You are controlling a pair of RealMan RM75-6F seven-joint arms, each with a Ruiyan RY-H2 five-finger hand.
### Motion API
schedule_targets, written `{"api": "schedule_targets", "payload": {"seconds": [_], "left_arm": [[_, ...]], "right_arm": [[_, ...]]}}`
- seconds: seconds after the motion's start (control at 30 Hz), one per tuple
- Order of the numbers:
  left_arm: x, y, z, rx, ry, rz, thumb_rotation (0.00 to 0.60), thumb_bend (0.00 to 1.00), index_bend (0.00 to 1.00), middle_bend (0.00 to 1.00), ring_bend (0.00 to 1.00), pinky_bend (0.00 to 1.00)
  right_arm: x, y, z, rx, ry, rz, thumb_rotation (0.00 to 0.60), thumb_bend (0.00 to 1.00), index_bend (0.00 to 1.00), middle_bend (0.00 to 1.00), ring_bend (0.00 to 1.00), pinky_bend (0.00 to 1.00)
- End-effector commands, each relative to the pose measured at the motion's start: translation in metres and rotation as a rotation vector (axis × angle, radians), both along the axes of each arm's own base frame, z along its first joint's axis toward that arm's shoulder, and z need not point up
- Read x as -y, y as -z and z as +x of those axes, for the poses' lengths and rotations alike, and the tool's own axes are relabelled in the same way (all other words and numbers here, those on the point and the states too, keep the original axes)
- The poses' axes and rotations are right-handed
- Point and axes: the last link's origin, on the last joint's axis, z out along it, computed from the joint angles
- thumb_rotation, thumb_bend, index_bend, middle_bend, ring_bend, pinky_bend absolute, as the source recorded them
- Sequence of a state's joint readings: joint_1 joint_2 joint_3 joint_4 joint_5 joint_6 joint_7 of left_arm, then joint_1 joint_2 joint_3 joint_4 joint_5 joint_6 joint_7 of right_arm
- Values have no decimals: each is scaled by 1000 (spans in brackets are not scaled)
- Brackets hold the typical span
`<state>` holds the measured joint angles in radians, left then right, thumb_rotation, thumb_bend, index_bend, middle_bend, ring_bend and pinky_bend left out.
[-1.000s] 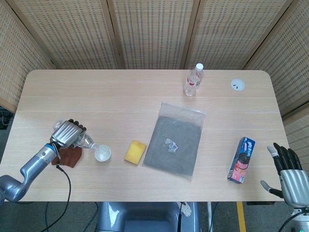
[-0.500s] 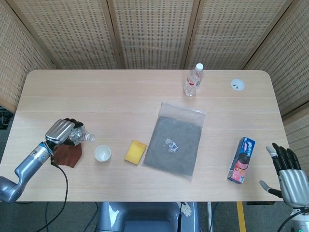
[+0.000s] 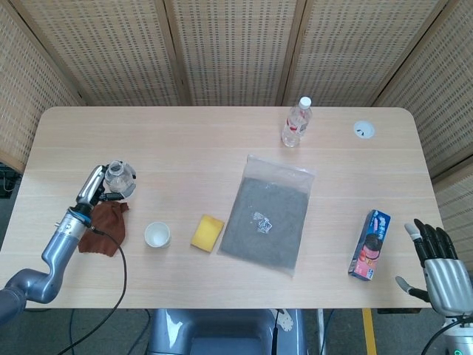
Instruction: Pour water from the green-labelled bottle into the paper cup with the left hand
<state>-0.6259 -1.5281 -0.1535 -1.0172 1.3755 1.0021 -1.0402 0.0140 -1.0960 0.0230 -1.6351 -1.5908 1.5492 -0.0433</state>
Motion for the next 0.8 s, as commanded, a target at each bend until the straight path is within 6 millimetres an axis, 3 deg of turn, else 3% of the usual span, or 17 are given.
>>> {"api": "schedule_targets", "payload": {"seconds": [0.03,0.37,0.8], "left_arm": [[-1,15,0,121,-51,13,600,603,632,565,342,329],[0,51,-5,277,-138,-17,600,551,631,552,342,347],[4,81,-10,232,-138,-46,600,507,600,530,342,344]], "right_arm": [[1,-1,-1,2,3,-2,600,0,0,0,0,0],[2,-3,-4,10,17,-2,600,0,0,0,0,0],[5,-3,-7,13,32,-1,600,0,0,0,0,0]]}}
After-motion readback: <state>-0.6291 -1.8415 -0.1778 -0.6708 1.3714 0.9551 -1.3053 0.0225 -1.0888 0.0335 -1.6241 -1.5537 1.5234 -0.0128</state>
